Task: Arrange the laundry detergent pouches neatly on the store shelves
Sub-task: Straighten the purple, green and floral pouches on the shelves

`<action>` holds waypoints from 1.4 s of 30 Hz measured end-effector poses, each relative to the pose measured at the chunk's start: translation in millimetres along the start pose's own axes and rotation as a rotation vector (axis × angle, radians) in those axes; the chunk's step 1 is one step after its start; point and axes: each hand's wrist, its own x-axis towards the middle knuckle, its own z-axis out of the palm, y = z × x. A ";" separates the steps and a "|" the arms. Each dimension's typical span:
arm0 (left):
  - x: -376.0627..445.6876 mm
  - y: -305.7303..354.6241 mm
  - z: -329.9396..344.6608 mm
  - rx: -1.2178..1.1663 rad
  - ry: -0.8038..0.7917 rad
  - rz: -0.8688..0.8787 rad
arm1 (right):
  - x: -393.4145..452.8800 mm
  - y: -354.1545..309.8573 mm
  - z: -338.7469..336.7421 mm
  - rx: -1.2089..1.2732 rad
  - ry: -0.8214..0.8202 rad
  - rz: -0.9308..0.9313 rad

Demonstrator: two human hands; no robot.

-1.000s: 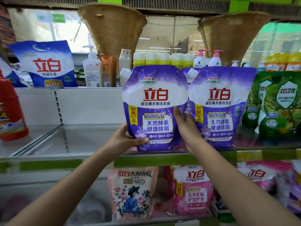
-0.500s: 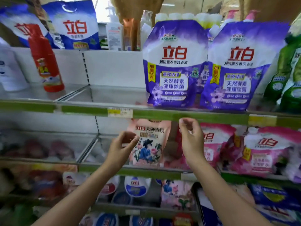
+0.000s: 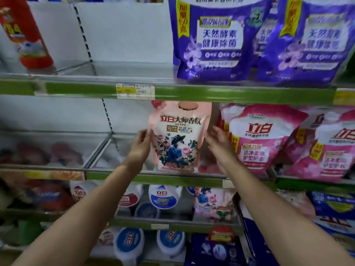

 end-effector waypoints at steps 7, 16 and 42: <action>47.5 -6.3 7.2 -0.183 -0.116 0.082 | 42.3 19.9 15.1 0.225 -0.111 -0.064; 56.1 -12.4 -10.4 -0.234 -0.133 0.127 | 48.7 33.7 14.9 0.297 -0.094 -0.126; 4.5 -91.1 4.7 0.233 0.080 0.031 | 16.2 94.7 -12.1 -0.290 -0.044 -0.091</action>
